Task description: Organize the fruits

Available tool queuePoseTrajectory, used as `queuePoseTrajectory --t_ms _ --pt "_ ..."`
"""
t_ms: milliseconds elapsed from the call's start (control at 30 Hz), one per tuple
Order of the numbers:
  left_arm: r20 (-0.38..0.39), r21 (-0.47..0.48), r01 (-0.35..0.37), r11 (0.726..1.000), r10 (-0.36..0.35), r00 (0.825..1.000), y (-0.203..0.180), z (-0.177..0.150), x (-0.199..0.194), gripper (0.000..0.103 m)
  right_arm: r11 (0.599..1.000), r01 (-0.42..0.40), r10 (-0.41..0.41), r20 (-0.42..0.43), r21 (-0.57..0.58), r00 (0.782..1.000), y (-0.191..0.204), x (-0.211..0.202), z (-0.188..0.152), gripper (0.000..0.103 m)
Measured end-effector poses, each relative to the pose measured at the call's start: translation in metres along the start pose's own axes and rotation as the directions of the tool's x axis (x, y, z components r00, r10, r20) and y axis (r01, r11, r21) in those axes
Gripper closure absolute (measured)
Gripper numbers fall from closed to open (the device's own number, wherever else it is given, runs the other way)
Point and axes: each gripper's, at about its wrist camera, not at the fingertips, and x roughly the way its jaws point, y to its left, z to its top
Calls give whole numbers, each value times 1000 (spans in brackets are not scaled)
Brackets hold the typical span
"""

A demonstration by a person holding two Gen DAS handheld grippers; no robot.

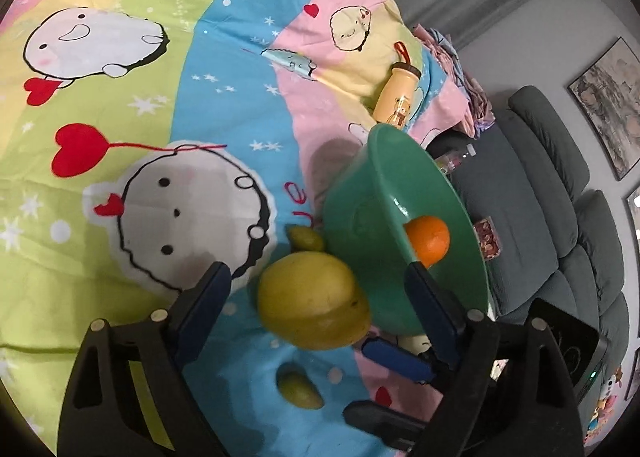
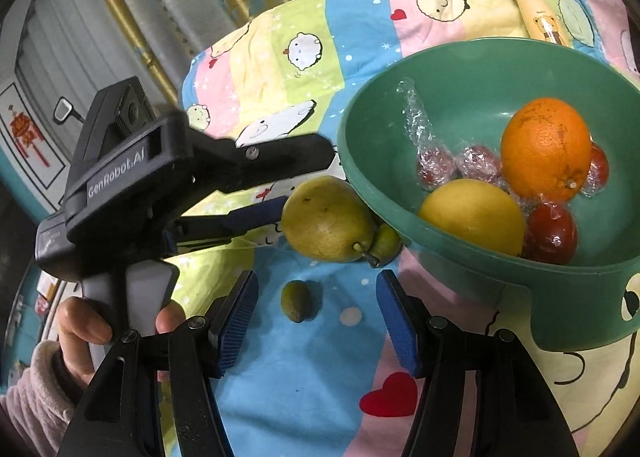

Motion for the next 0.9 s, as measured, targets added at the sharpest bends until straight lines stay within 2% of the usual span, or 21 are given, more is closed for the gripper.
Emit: queuePoseTrajectory --t_ms 100,233,367,467,600,700,733,833,900 --pt "-13 28 -56 998 57 998 -2 -4 -2 15 1000 7 -7 -9 -3 1000 0 1 -2 41" --pt "-54 116 -118 986 125 991 -8 -21 -9 19 1000 8 -9 -36 -26 999 -1 -3 -4 41" --pt "-50 219 -172 961 187 981 -19 -38 -20 20 996 17 -23 -66 -91 998 0 -13 -11 41" --pt "-26 281 -220 934 237 971 -28 -50 -19 27 986 61 -73 -68 -157 995 1 -19 -16 41" --pt "-39 292 -245 925 267 963 -30 -56 -6 32 971 62 -87 -100 -233 991 1 -12 -12 41" --pt "-44 275 -231 933 253 967 -31 -53 -2 32 955 45 -79 -105 -292 991 0 -10 -6 41" --pt "-43 271 -237 933 258 965 -32 -51 -2 31 949 73 -108 -98 -308 989 -2 -10 -3 41" --pt "-43 267 -248 931 269 962 -34 -47 -2 31 954 69 -103 -102 -293 989 -9 -11 1 48" --pt "-53 277 -259 925 284 957 -35 -47 0 31 959 92 -119 -85 -270 989 -16 -15 3 59"
